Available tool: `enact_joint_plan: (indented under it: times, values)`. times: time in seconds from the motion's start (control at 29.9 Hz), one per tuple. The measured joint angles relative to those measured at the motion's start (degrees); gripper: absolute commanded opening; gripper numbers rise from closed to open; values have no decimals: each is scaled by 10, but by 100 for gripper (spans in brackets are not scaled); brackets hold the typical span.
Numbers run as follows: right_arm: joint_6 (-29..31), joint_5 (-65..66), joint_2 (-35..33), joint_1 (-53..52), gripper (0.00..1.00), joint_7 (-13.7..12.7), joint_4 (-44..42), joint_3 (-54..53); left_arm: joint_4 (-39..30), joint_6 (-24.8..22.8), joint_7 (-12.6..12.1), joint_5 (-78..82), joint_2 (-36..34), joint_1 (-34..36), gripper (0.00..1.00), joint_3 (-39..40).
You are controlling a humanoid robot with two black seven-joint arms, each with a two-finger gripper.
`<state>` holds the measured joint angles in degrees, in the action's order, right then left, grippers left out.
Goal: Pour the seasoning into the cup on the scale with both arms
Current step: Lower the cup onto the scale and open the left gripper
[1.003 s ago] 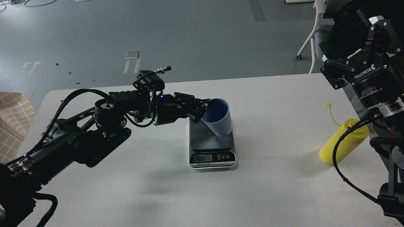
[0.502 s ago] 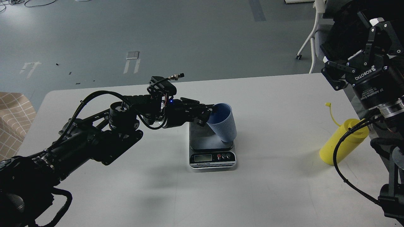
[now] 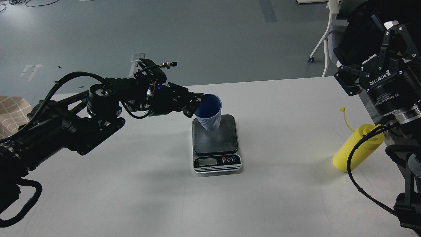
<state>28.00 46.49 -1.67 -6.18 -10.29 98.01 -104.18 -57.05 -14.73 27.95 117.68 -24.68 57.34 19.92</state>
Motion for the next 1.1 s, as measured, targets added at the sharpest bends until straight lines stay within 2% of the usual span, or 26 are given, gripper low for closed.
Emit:
enact_joint_plan:
  times: [0.37,0.6,0.67,0.7,0.74,0.77,0.8,1.1]
  values:
    - [0,0,1,-1,100,0,-5,2,-16,0,1,4,4,-6,0,-18]
    - [0,-1,0,-2,100,0,-5,-1,-10,18,1,15,6,-2,1,-40]
    - [0,-1,0,-1,100,0,-5,-1,-7,19,1,16,6,-2,20,-41]
    - [0,-1,0,-1,100,0,-5,-1,-6,20,1,16,6,-2,35,-41]
    - [0,-1,0,-1,100,0,-5,-1,-6,21,1,16,6,-2,67,-41]
    - [0,-1,0,-2,100,0,-5,-1,-5,21,1,15,5,-2,78,-41]
    - [0,-1,0,-2,100,0,-5,-1,-5,21,1,14,5,-2,83,-40]
    - [0,-1,0,-4,100,-1,-5,0,-9,21,1,9,2,-3,94,-33]
